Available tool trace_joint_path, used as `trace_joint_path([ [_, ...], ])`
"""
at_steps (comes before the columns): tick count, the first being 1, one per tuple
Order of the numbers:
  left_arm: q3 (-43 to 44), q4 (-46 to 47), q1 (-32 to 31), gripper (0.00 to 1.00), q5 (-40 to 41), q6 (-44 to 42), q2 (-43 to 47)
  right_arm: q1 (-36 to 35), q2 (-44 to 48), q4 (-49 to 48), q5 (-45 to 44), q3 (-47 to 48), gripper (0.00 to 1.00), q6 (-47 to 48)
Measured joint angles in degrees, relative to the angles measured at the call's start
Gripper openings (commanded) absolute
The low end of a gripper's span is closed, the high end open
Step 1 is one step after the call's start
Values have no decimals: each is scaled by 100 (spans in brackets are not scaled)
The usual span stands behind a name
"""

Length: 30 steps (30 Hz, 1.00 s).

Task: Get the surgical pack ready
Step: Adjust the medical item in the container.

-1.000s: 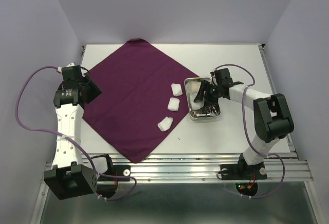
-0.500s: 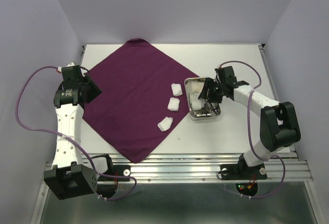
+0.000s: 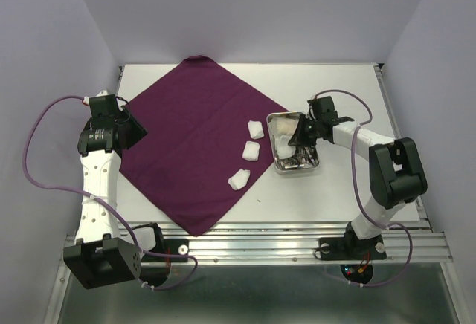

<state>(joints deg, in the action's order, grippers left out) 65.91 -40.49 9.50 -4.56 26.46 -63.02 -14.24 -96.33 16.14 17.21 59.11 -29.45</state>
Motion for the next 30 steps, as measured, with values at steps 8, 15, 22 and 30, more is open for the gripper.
trace_joint_path([
  [8, 0, -2, 0, 40, 2, 4, 0, -72, -487, -308, 118, 162, 8, -120],
  [15, 0, 0, 0, 40, 2, 22, 0, -186, -411, -289, 52, 192, 8, -146],
  [22, -66, 37, 0, 39, -42, 42, 0, -236, -232, -297, 4, 212, 10, -232],
  [30, -66, 39, 0, 39, -37, 39, 0, -280, -352, -369, -105, 238, 10, -339],
])
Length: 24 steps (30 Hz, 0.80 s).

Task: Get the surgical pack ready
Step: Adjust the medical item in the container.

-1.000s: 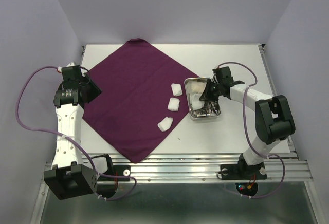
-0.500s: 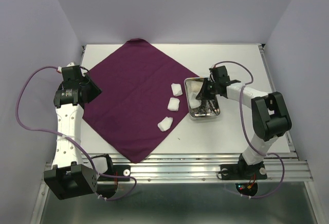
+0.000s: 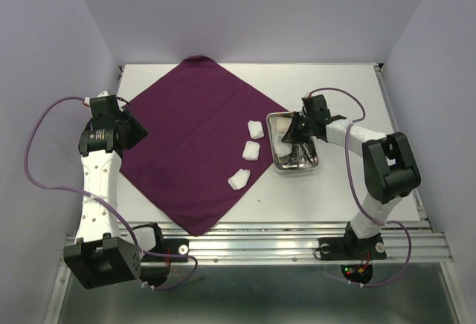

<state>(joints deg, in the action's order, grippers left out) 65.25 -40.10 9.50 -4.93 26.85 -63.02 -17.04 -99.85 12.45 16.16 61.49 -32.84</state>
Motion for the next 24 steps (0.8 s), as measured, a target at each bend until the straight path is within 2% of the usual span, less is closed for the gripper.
trace_joint_path([
  [11, 0, 0, 0, 39, -2, 0, 0, -63, -13, 92, -227, 42, 11, -39],
  [13, 0, 0, 0, 39, -2, -2, 0, -74, 127, 214, -319, 111, 16, -37],
  [18, 0, 0, 0, 39, -2, -2, 0, -170, 514, 494, -719, 514, 41, 24],
  [24, 0, 0, 0, 39, -2, -4, 0, -538, 579, 695, -1224, 953, 41, 131],
])
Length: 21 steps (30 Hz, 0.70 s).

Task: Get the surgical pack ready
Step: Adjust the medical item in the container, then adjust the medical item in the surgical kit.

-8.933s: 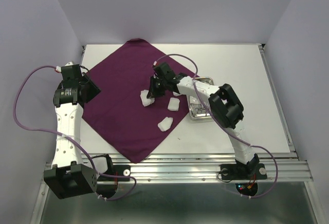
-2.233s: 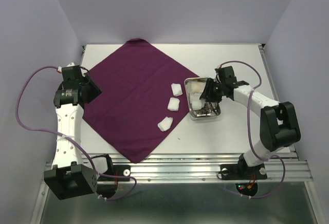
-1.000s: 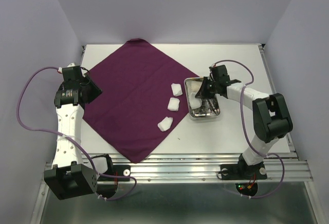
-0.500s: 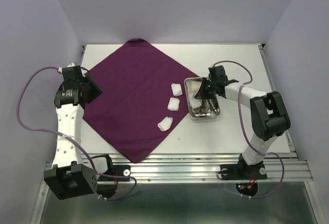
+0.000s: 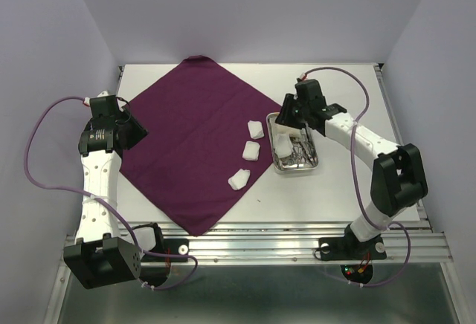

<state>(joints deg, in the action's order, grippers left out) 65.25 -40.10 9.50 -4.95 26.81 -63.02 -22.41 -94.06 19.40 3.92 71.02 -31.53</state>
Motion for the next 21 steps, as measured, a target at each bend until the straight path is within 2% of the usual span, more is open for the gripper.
trace_joint_path([
  [5, 0, -2, 0, 39, 2, -2, 0, -562, -173, 264, -428, 278, 38, 42],
  [13, 0, -2, 0, 39, 4, -48, 0, -1639, -1233, 660, -1276, 1327, 38, 295],
  [21, 0, -2, 0, 39, 9, -96, 0, -1884, -1687, 935, -1543, 1624, 43, 387],
])
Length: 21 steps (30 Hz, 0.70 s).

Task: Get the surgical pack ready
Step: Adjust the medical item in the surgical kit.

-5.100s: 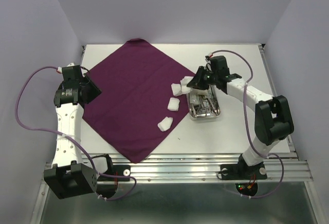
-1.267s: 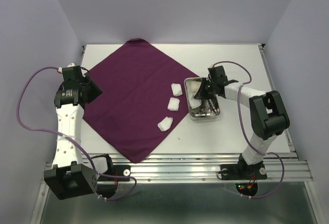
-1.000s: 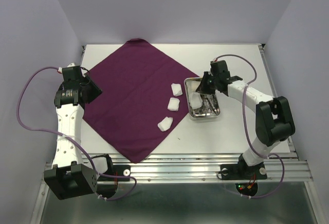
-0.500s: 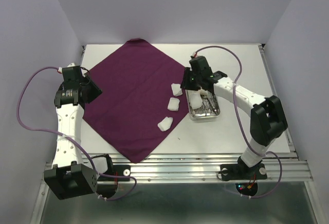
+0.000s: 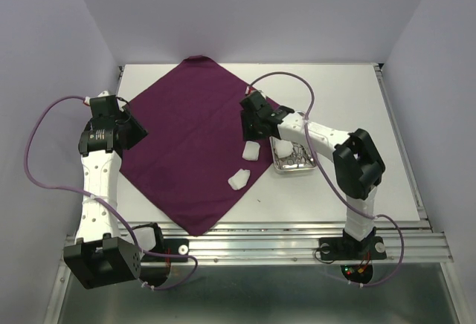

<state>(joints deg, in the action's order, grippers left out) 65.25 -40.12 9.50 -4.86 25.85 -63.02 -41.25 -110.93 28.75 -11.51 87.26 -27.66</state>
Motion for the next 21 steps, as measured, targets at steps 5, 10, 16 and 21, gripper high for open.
trace_joint_path([
  [5, 0, 2, 0, 39, -7, -9, 0, -7, 63, -96, 120, -168, 47, -107],
  [10, 0, 2, 0, 39, -9, -11, 0, -79, 330, -101, 302, -643, 51, -247],
  [16, 0, 2, 0, 39, -46, -11, 22, -205, 861, -245, 535, -1298, 53, -474],
  [21, 0, 0, 0, 39, -81, -11, 118, -409, 1073, -428, 603, -1609, 53, -721],
])
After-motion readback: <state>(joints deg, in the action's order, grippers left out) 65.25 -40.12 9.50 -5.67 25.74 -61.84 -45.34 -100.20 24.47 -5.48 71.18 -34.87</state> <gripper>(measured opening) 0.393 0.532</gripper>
